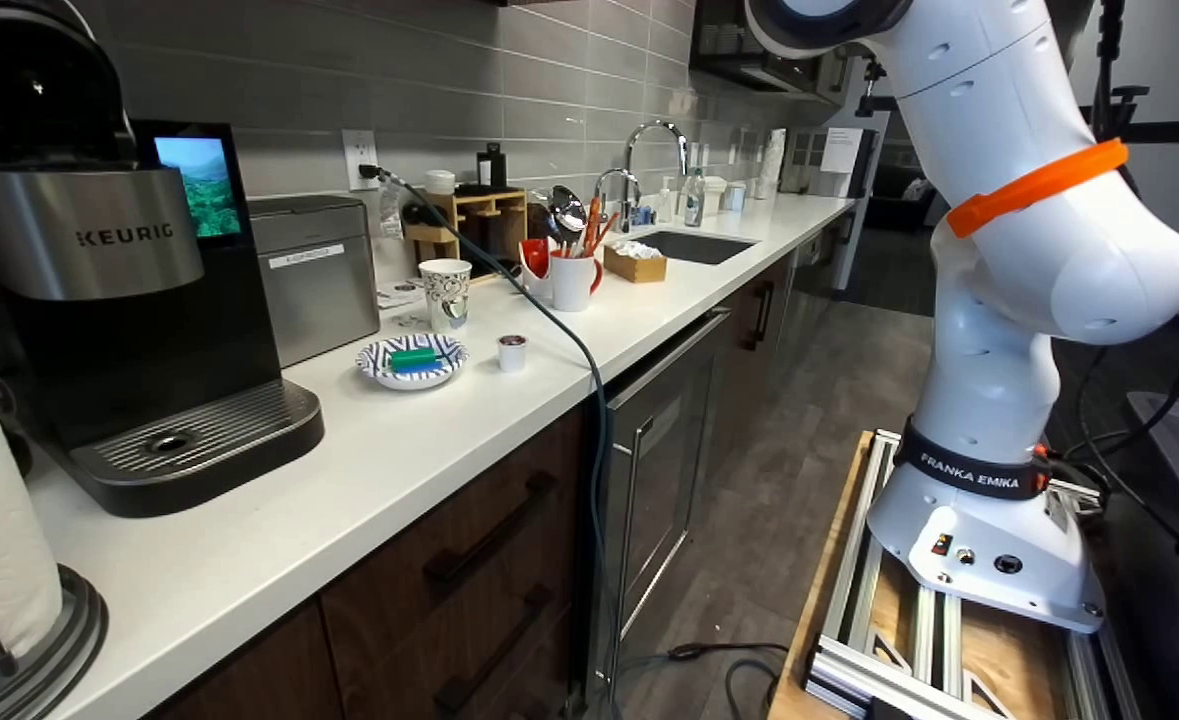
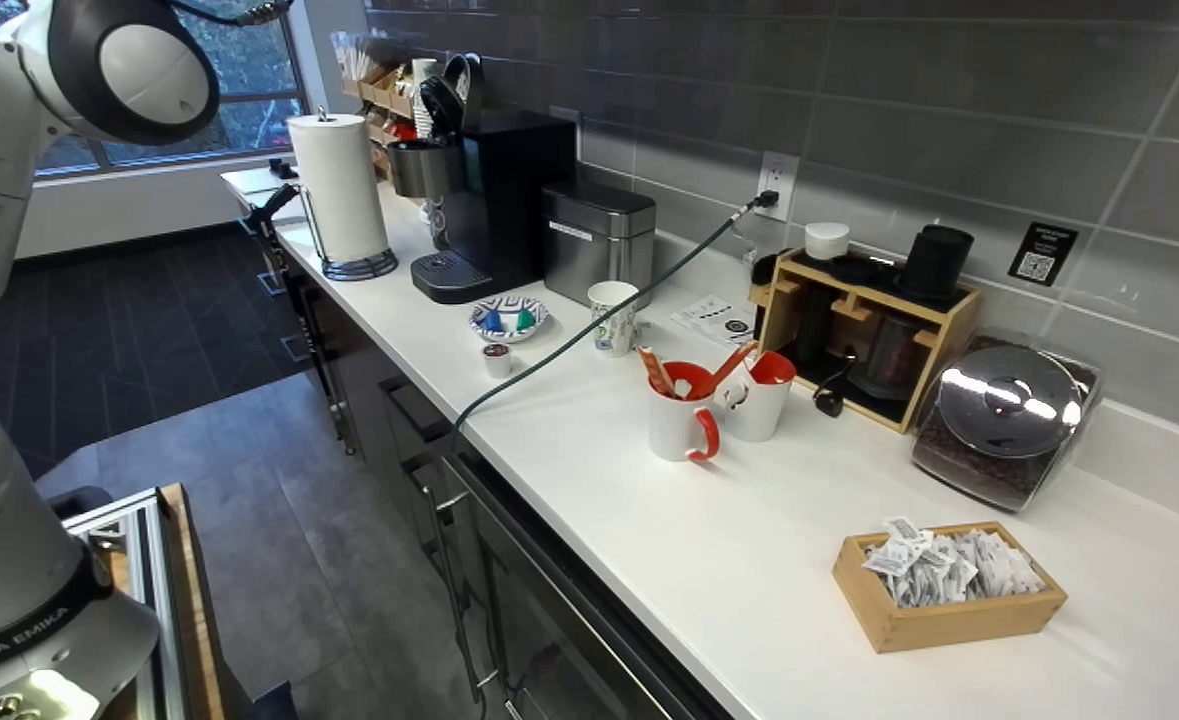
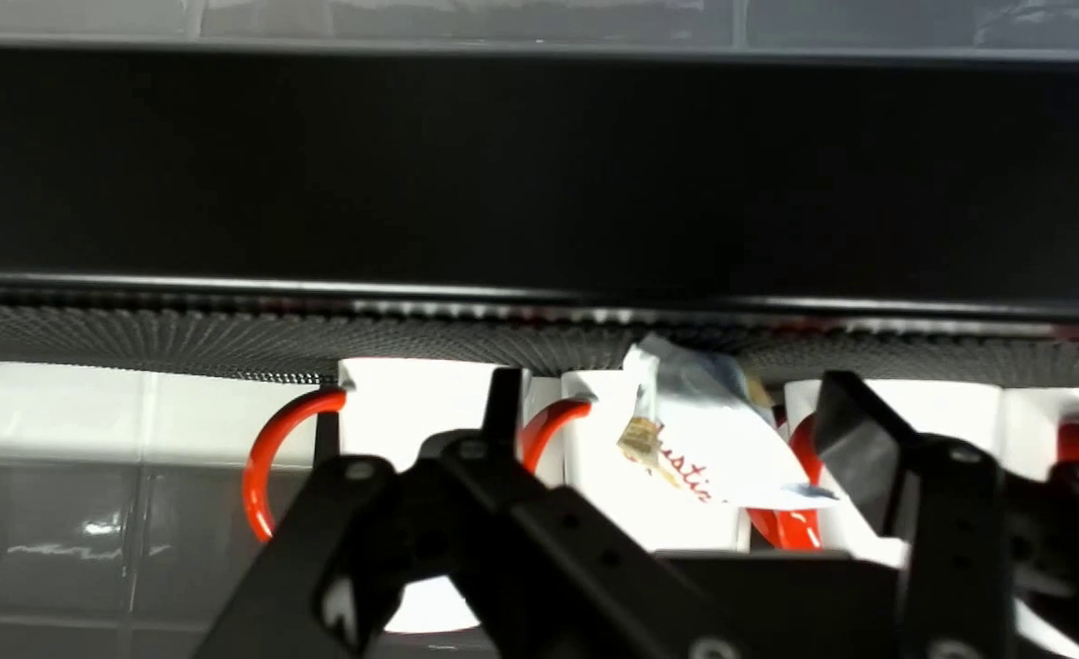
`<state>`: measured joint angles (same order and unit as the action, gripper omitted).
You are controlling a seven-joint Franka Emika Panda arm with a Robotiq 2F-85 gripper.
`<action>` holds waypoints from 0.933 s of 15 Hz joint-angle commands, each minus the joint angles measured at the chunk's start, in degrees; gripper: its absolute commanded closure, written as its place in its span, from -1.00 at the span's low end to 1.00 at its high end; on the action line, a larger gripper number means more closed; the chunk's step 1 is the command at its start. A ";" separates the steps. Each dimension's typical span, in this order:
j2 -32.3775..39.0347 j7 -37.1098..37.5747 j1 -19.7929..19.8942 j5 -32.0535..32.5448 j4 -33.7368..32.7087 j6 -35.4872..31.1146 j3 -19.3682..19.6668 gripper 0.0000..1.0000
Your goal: Remove the grey packet from the top cabinet
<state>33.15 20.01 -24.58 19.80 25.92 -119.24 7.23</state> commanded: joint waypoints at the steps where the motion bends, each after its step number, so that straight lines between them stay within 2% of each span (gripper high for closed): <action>1: 0.94 0.15 -0.28 0.96 -0.49 -1.57 0.67 -0.01; 7: 0.42 -0.06 -0.27 0.59 -0.06 -1.24 0.76 0.92; 9: 0.13 -0.67 -0.24 0.01 -0.09 -0.83 0.26 1.00; 14: -1.75 -4.07 0.72 -4.96 -0.34 -0.05 -4.02 1.00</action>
<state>33.07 18.53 -24.51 18.29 25.58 -120.08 5.78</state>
